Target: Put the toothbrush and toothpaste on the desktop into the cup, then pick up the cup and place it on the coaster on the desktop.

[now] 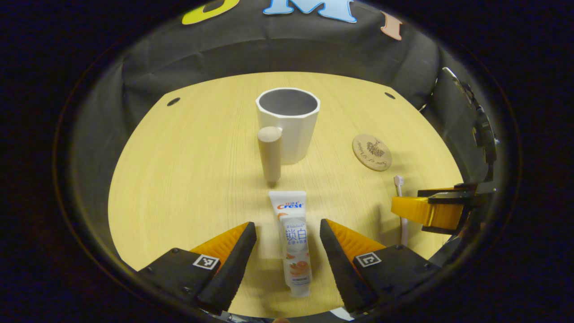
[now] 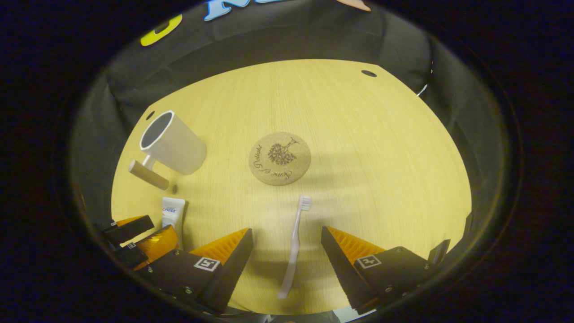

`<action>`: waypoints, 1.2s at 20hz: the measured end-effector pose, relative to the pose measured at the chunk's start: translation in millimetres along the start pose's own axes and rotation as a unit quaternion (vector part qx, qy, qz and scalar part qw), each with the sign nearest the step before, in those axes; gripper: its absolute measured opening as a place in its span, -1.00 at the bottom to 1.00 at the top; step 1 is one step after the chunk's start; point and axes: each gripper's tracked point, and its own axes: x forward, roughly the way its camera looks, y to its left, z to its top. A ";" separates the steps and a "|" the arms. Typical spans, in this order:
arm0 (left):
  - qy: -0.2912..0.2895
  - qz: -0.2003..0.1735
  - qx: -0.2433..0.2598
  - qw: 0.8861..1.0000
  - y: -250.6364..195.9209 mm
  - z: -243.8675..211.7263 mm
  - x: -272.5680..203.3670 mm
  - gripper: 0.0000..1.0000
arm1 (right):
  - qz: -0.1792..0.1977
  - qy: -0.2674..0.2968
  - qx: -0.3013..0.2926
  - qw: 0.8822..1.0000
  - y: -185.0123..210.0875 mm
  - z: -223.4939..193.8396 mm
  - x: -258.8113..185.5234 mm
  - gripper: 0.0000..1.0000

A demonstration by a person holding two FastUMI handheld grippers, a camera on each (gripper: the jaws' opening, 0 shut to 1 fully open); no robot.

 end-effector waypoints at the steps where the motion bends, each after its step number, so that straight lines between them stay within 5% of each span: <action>1: 0.005 0.003 -0.002 1.000 2.7 -1.2 3.5 0.89 | -0.001 0.007 0.000 1.000 0.1 -3.4 3.2 0.89; 12: 0.039 0.030 0.000 0.999 17.6 -18.2 19.4 0.87 | -0.029 0.069 -0.028 0.997 -4.6 -26.6 10.8 0.89; 15: 0.041 0.033 0.000 0.999 14.0 -19.4 22.6 0.79 | -0.028 0.074 -0.029 0.996 -2.8 -27.5 12.8 0.58; 17: 0.040 0.033 0.002 0.999 15.0 -16.1 24.0 0.51 | -0.023 0.077 -0.024 0.996 -1.0 -28.0 10.9 -0.12; 18: 0.041 0.032 0.000 0.999 14.8 -17.5 24.0 0.05 | -0.022 0.081 -0.016 0.996 0.7 -26.7 9.1 -0.61; 19: 0.042 0.031 0.000 0.999 14.9 -15.9 24.1 -0.07 | -0.023 0.088 -0.011 0.996 2.2 -29.3 9.4 -0.83; 24: 0.043 0.017 -0.023 0.999 10.6 -14.4 22.4 -0.49 | -0.008 0.101 0.015 0.995 5.8 -27.5 7.0 -0.96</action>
